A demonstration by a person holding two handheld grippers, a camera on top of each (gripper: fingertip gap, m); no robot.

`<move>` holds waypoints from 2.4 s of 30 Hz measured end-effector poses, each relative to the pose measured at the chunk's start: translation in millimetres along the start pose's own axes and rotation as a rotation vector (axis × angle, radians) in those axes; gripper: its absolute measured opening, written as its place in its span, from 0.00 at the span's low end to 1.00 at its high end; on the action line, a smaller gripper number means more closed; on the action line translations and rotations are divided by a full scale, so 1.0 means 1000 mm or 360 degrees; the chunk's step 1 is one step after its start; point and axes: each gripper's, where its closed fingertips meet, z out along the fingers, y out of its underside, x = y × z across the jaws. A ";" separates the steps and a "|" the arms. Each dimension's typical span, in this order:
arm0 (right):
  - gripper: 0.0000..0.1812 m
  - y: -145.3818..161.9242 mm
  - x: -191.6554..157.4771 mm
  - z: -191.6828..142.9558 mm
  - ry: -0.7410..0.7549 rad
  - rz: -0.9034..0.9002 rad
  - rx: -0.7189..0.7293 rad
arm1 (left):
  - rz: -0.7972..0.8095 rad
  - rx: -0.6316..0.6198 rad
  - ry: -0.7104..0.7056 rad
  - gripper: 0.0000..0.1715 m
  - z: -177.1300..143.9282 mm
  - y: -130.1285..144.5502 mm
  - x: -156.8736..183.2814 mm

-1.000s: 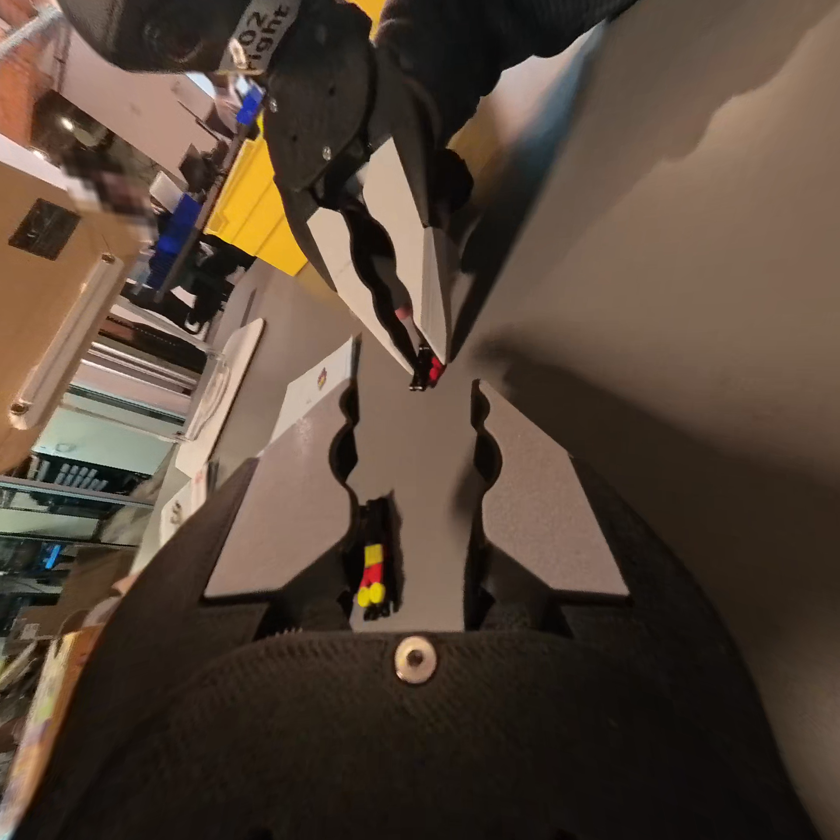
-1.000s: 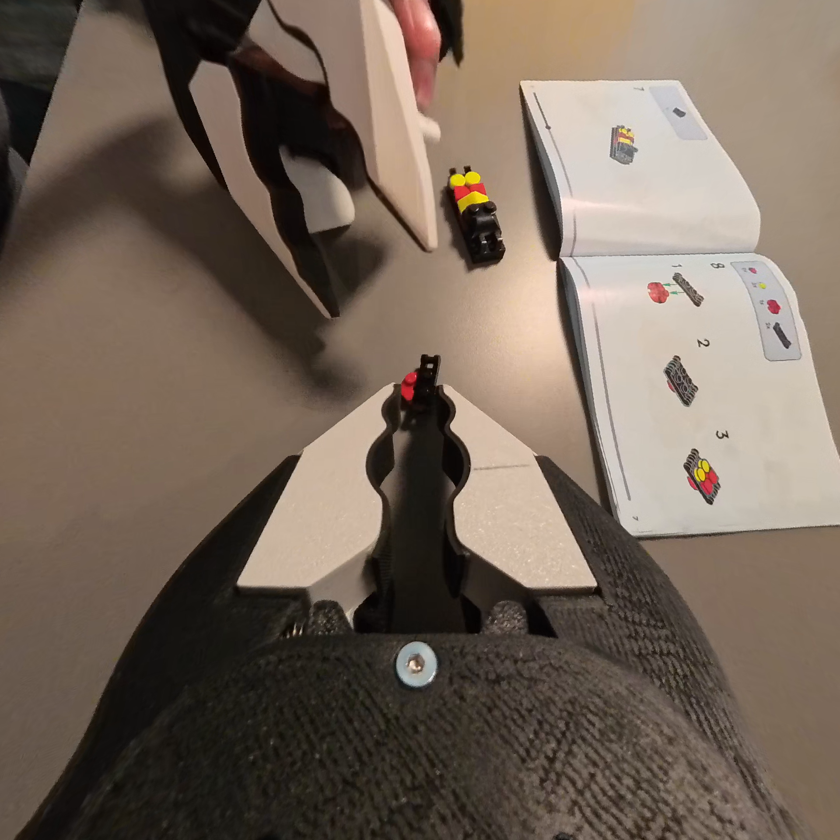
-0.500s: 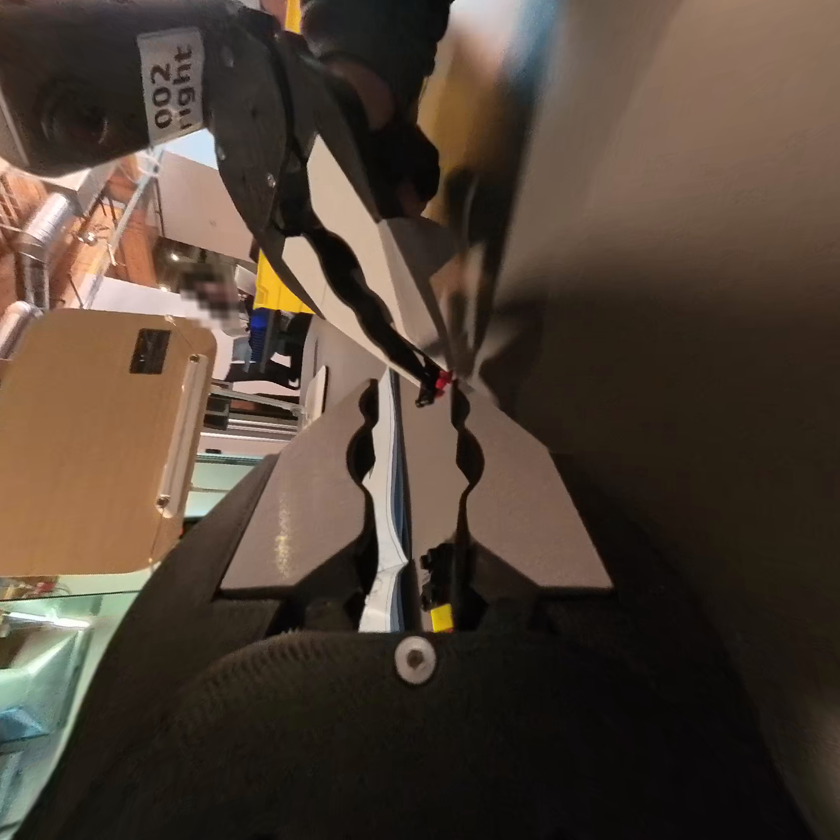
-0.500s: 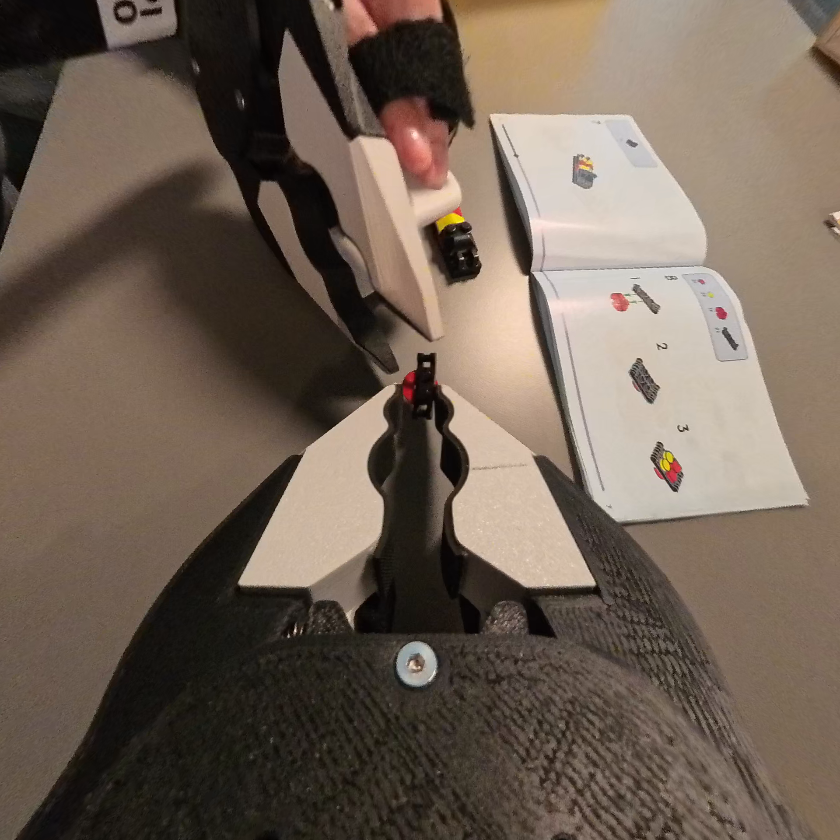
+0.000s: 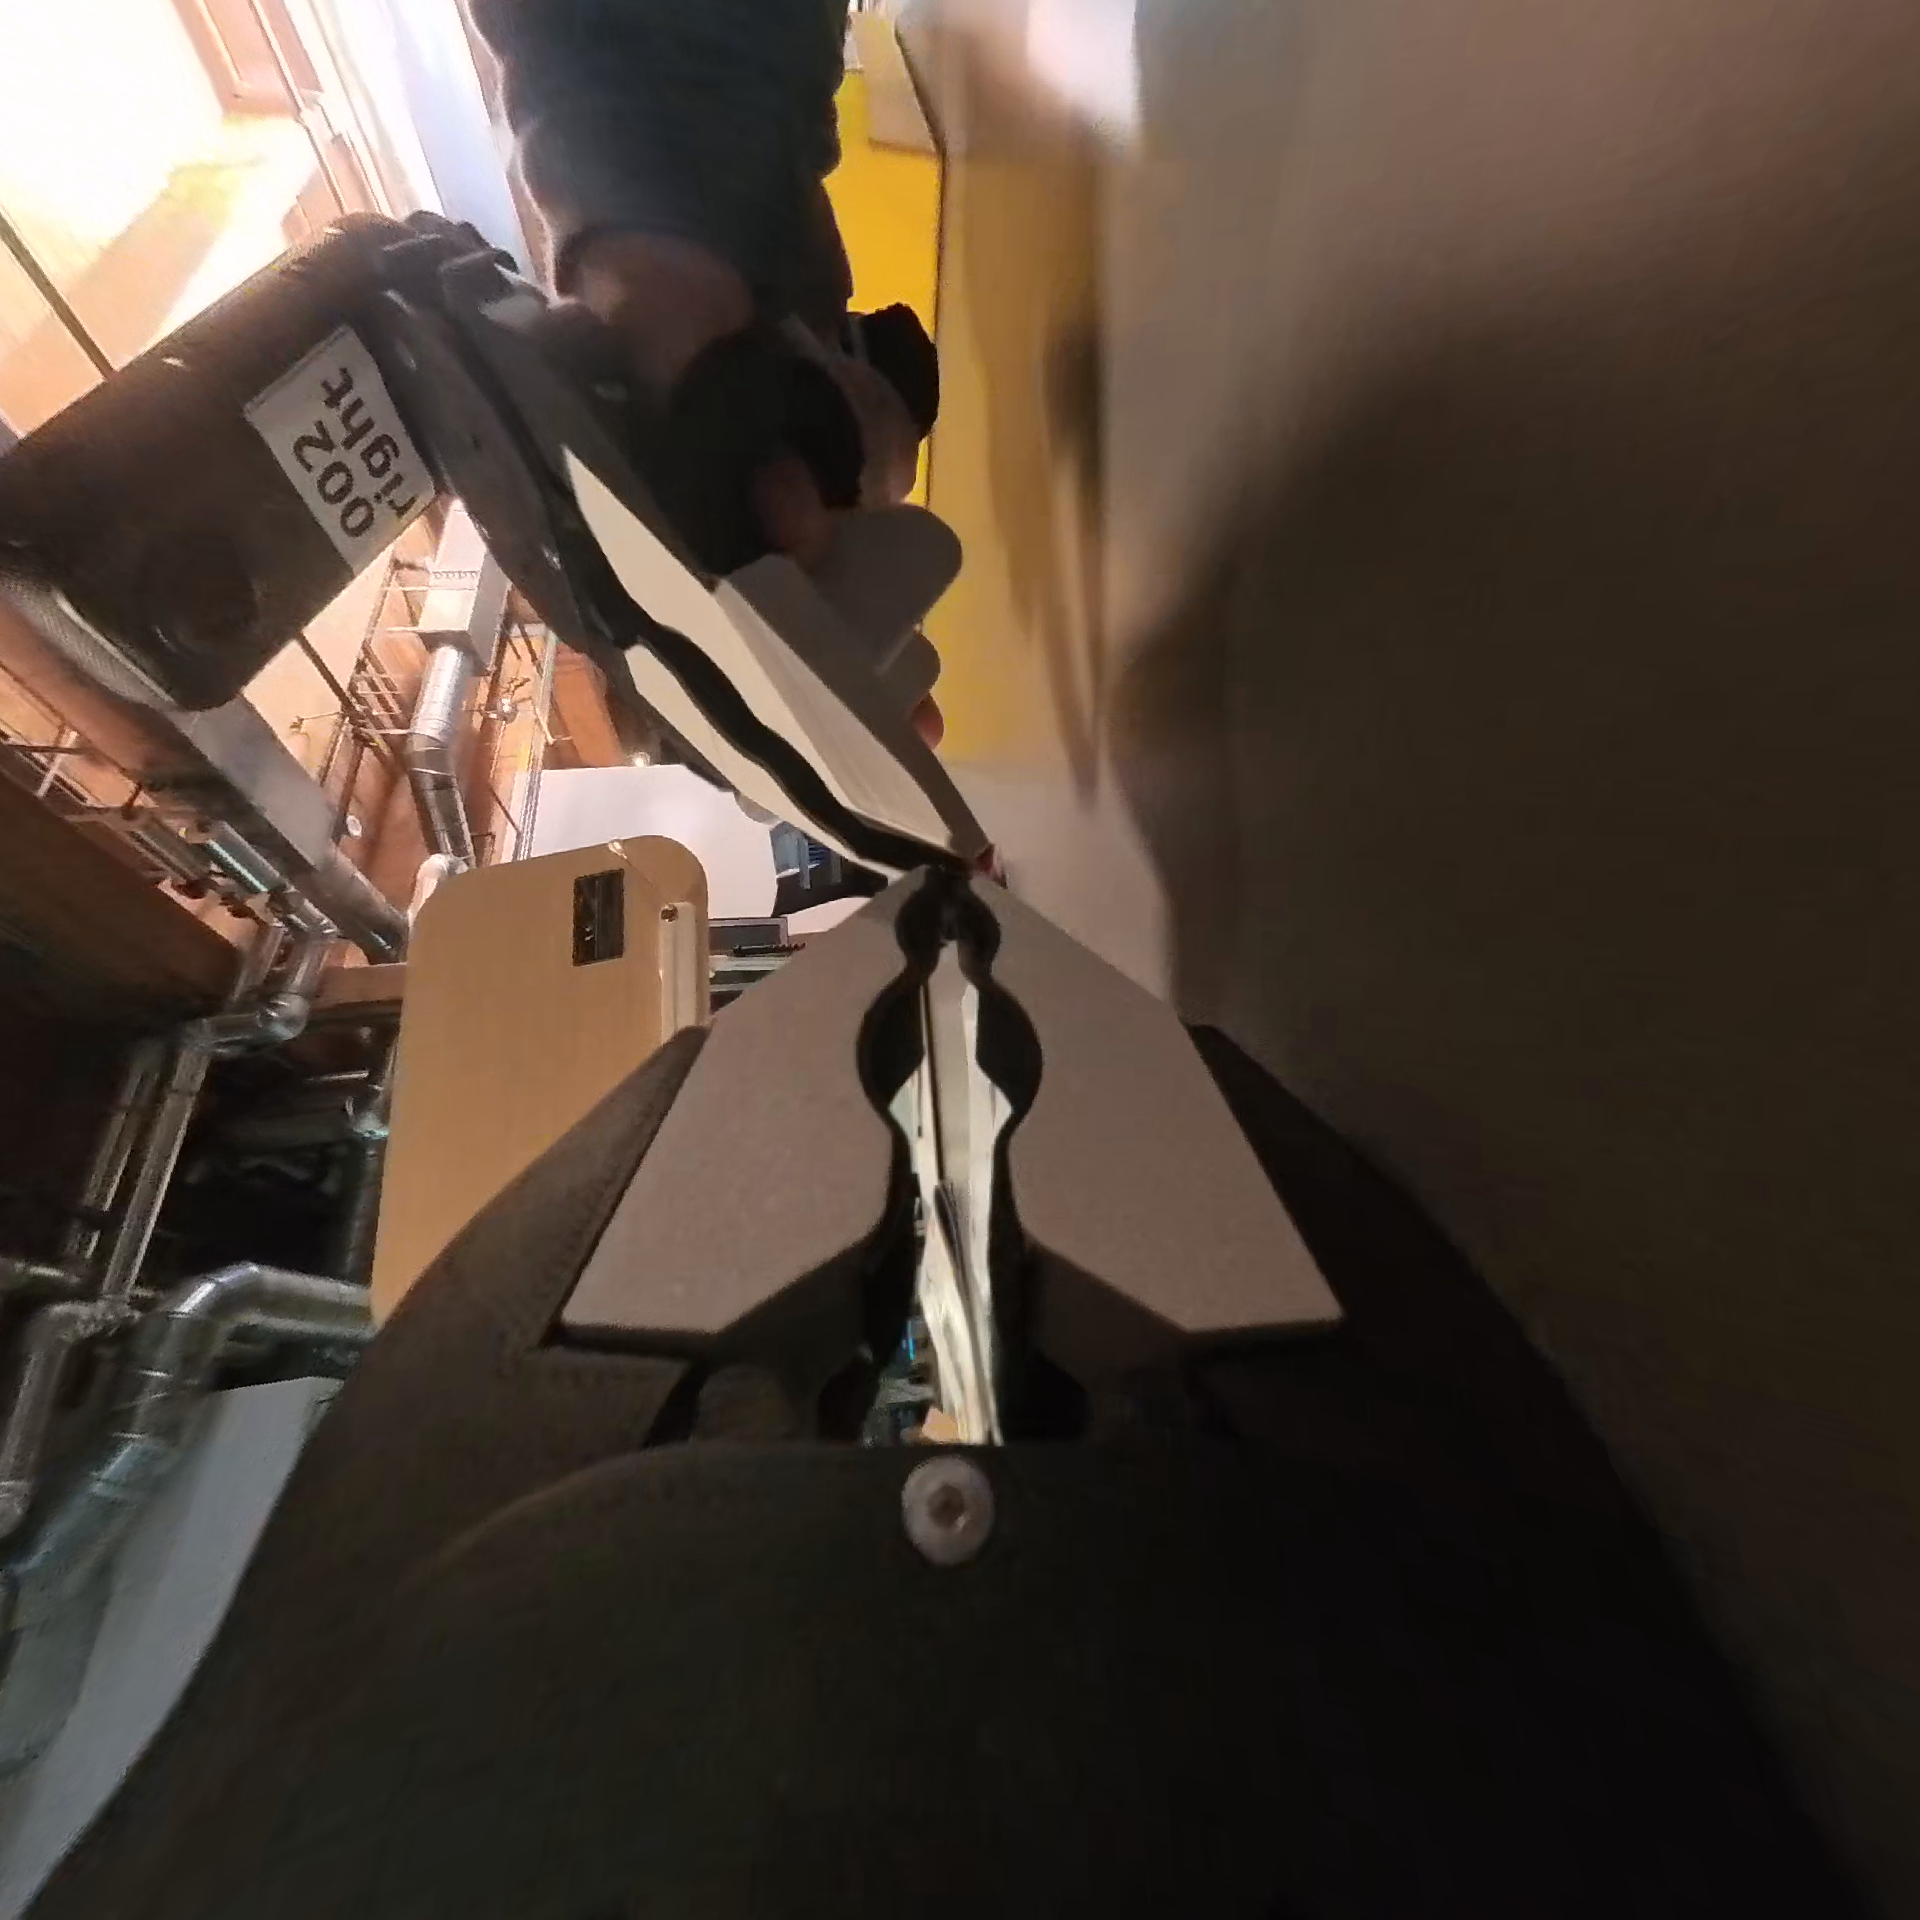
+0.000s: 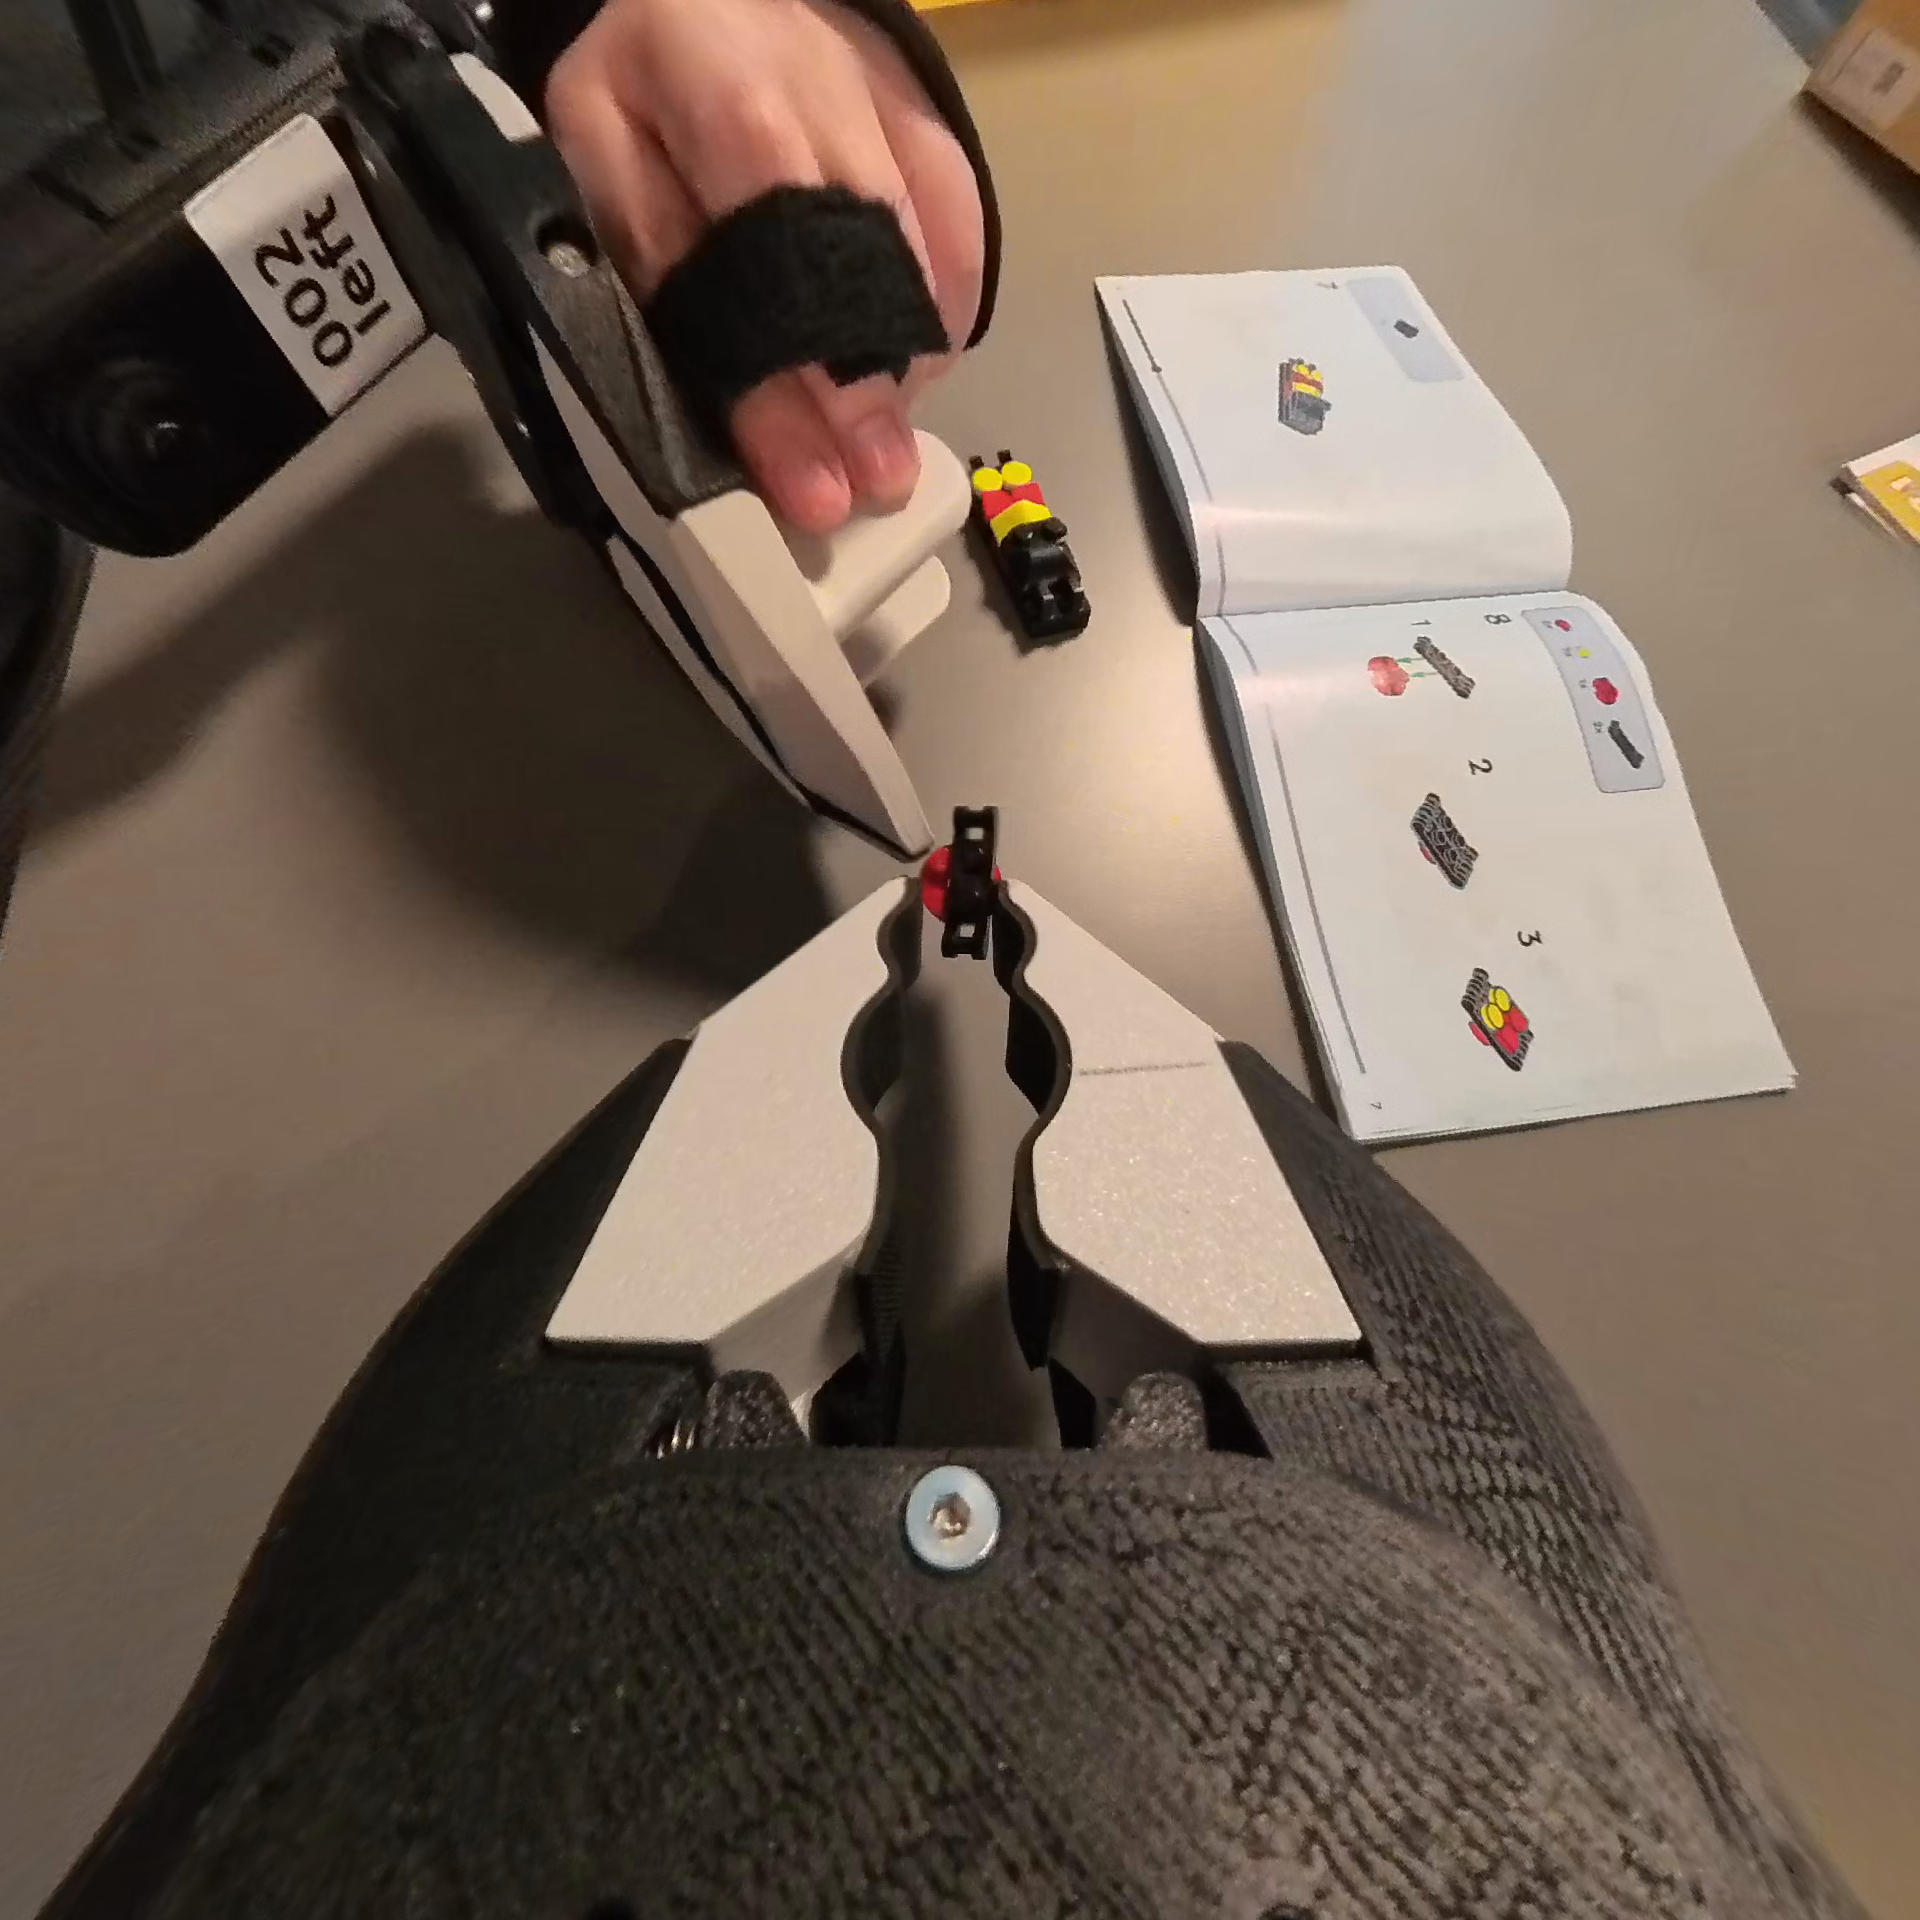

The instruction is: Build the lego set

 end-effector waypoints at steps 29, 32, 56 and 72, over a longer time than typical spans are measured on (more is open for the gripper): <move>0.13 -0.009 -0.008 0.039 0.0061 0.0001 -0.0039 | -0.1350 -0.0091 -0.0245 0.00 -0.002 0.078 -0.055; 0.13 -0.008 -0.008 0.048 0.0086 0.0041 -0.0085 | -0.1380 -0.0052 -0.0242 0.00 -0.004 0.077 -0.057; 0.07 -0.060 0.030 -0.003 0.1284 -0.1506 0.0074 | -0.2309 0.0312 0.0466 0.16 -0.013 0.051 -0.044; 0.09 -0.078 -0.002 -0.025 0.0677 -0.0792 0.0663 | -0.1669 0.0561 0.0403 0.02 -0.028 0.018 -0.043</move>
